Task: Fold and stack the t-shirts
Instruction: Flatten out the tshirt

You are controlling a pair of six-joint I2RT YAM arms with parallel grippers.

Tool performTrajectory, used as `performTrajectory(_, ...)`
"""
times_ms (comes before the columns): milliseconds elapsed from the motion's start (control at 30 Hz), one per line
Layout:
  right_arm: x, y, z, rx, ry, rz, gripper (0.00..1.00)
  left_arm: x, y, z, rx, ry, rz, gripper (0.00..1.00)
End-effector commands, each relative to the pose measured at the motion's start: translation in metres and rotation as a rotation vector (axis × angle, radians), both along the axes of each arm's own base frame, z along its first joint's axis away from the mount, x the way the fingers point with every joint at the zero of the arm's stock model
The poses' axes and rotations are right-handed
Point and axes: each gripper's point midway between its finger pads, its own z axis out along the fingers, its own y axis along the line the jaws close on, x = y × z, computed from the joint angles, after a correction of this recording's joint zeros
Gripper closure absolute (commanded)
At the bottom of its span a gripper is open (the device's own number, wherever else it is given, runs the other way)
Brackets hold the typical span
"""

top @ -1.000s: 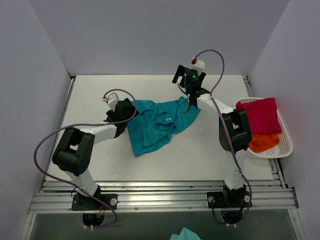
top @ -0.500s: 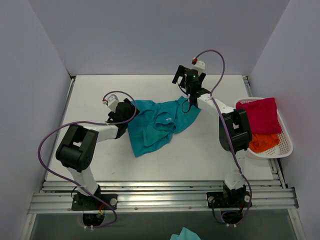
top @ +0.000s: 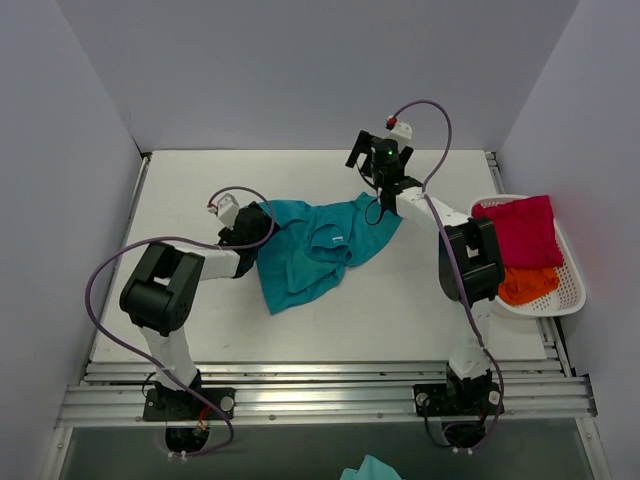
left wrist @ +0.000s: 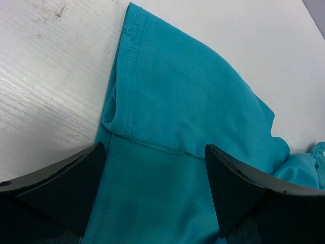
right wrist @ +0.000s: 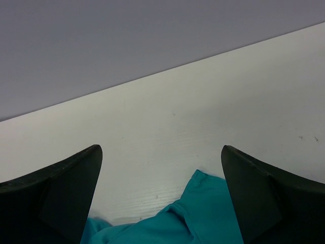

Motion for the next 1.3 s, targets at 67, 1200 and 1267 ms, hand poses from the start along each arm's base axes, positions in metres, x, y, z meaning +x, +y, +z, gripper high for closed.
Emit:
performTrajectory(67, 0.007, -0.003, 0.011, 0.015, -0.026, -0.010, 0.00, 0.023, -0.001, 0.020, -0.021, -0.076, 0.037, 0.11)
performTrajectory(1200, 0.015, -0.009, -0.010, 0.008, 0.007, -0.020, 0.01, 0.045, 0.007, 0.005, -0.006, -0.056, 0.047, 0.58)
performTrajectory(1267, 0.015, -0.011, -0.011, 0.009, 0.010, -0.024, 0.02, 0.045, 0.007, 0.006, -0.004, -0.058, 0.046, 0.68)
